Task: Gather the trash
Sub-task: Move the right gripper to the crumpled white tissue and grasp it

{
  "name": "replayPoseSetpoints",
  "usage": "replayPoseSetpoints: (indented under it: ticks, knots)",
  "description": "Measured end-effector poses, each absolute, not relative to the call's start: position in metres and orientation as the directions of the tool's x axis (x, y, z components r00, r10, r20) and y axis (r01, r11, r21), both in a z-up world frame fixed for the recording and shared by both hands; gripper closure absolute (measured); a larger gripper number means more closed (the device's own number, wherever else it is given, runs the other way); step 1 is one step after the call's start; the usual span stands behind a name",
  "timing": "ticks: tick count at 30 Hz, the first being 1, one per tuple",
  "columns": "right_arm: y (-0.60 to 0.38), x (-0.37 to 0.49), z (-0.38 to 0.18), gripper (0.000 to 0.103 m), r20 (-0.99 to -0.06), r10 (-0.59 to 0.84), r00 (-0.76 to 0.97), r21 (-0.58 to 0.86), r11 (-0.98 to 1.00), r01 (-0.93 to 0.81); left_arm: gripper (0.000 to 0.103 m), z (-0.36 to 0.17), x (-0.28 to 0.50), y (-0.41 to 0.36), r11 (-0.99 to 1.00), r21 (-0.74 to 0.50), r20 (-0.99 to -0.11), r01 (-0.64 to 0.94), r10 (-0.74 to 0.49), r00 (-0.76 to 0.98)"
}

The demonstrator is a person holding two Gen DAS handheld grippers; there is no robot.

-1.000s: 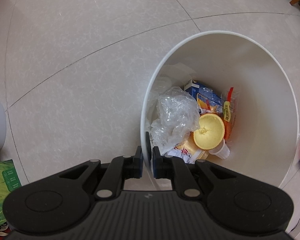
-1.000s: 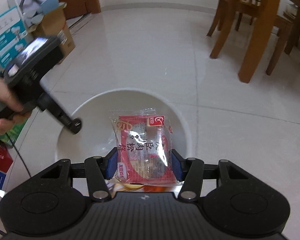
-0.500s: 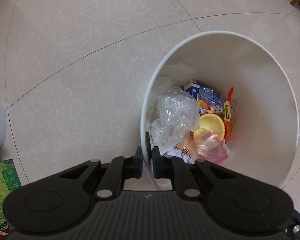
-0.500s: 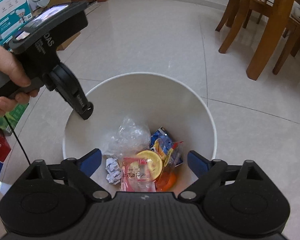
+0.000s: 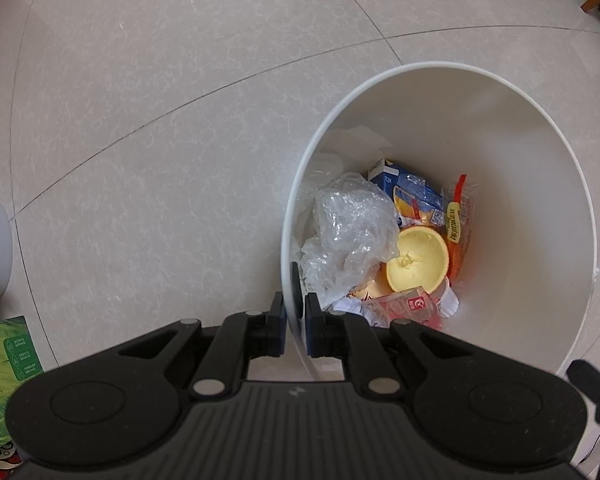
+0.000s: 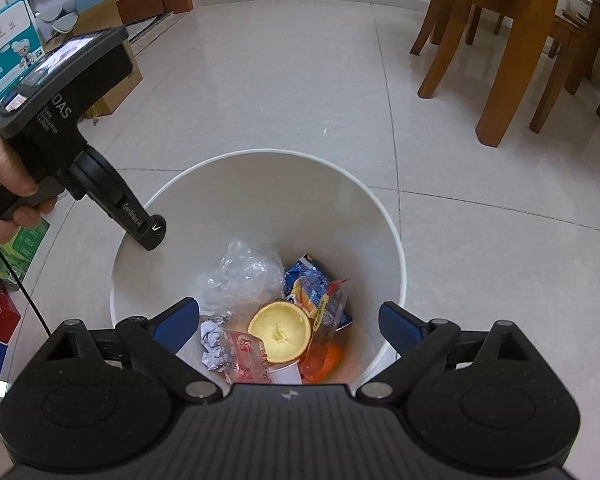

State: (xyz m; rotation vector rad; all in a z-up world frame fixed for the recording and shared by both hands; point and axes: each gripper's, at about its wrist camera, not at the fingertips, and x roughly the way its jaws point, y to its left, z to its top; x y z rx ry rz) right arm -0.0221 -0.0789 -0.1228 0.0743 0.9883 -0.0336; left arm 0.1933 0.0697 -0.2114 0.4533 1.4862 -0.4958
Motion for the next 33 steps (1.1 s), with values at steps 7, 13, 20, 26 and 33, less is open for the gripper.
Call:
replayPoseSetpoints:
  ticks: [7, 13, 20, 26, 33]
  knots:
    - [-0.11, -0.042, -0.111, 0.004, -0.813, -0.045, 0.581, 0.052, 0.987, 0.149, 0.096, -0.212, 0.194, 0.07, 0.82, -0.017, -0.999, 0.573, -0.035, 0.021]
    - [-0.165, -0.083, -0.107, 0.0, -0.775, -0.139, 0.617, 0.079, 0.946, 0.313, 0.096, -0.212, 0.194, 0.069, 0.822, -0.02, -0.999, 0.57, -0.036, 0.018]
    - [-0.241, -0.146, -0.15, 0.0, -0.773, -0.266, 0.576, 0.123, 0.828, 0.547, 0.096, -0.212, 0.194, 0.07, 0.822, -0.018, -0.999, 0.57, -0.036, 0.021]
    - [-0.296, -0.198, -0.211, 0.0, -0.806, -0.351, 0.477, 0.143, 0.667, 0.731, 0.096, -0.212, 0.194, 0.069, 0.82, -0.011, -0.999, 0.572, -0.03, 0.024]
    - [-0.338, -0.239, -0.275, 0.0, -0.86, -0.38, 0.339, 0.105, 0.519, 0.848, 0.096, -0.212, 0.193, 0.069, 0.82, -0.004, -0.999, 0.572, -0.024, 0.028]
